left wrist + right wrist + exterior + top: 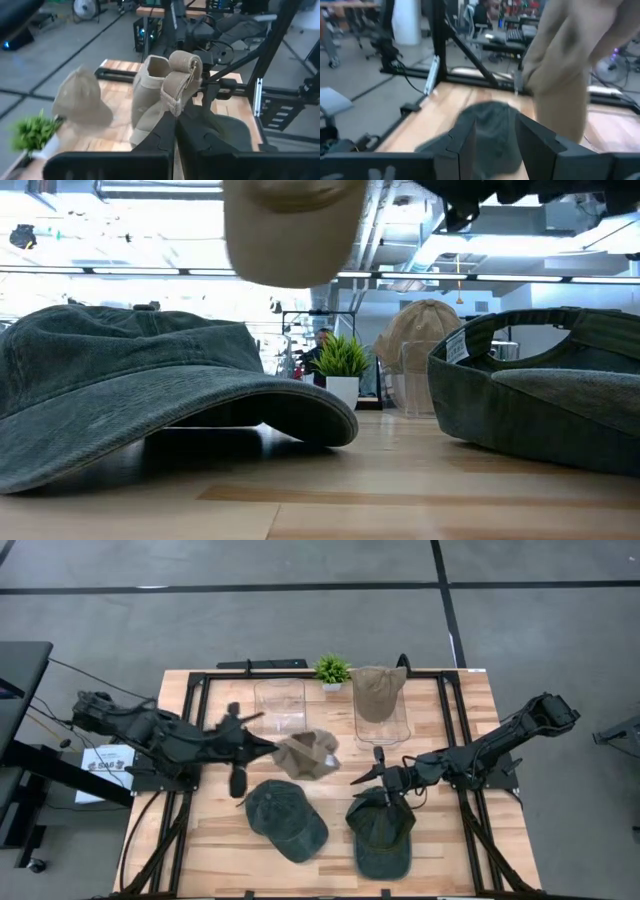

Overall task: Pick & Place hat
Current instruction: Put the brown cap into the right transparent bin

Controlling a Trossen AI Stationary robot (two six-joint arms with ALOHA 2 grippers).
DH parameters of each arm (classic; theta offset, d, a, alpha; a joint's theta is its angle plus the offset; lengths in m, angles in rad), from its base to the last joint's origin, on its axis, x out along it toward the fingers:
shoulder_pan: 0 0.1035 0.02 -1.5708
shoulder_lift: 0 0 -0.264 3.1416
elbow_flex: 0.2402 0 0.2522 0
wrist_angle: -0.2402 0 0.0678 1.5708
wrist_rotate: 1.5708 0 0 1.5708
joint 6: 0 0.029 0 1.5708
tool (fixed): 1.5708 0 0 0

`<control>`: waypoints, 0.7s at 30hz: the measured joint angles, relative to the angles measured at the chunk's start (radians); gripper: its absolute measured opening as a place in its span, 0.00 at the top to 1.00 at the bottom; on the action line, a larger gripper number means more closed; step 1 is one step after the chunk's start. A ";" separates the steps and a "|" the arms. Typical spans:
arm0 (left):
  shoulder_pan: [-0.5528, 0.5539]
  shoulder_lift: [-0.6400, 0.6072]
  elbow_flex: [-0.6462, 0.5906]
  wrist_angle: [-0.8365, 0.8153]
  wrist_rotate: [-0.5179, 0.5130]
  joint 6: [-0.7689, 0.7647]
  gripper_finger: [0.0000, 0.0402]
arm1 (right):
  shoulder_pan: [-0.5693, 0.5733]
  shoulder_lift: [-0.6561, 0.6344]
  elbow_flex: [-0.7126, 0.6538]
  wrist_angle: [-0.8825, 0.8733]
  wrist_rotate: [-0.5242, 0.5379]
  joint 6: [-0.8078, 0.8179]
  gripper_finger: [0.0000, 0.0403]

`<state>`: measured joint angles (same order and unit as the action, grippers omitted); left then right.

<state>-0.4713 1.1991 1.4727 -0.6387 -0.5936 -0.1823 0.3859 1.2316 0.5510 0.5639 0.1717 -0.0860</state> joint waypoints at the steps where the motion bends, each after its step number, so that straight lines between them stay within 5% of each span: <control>1: 0.000 0.016 0.000 0.018 0.000 0.023 0.99 | 0.000 0.000 0.000 0.017 -0.014 0.000 0.68; 9: 0.020 0.092 0.000 0.079 0.001 0.100 0.99 | 0.000 0.000 0.001 0.172 -0.094 -0.001 0.68; 21: 0.071 0.091 0.000 0.079 -0.020 0.126 0.99 | 0.000 0.000 0.001 0.181 -0.097 -0.026 0.68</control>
<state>-0.4002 1.2903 1.4727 -0.5594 -0.6136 -0.0563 0.3855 1.2316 0.5518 0.7448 0.0750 -0.1122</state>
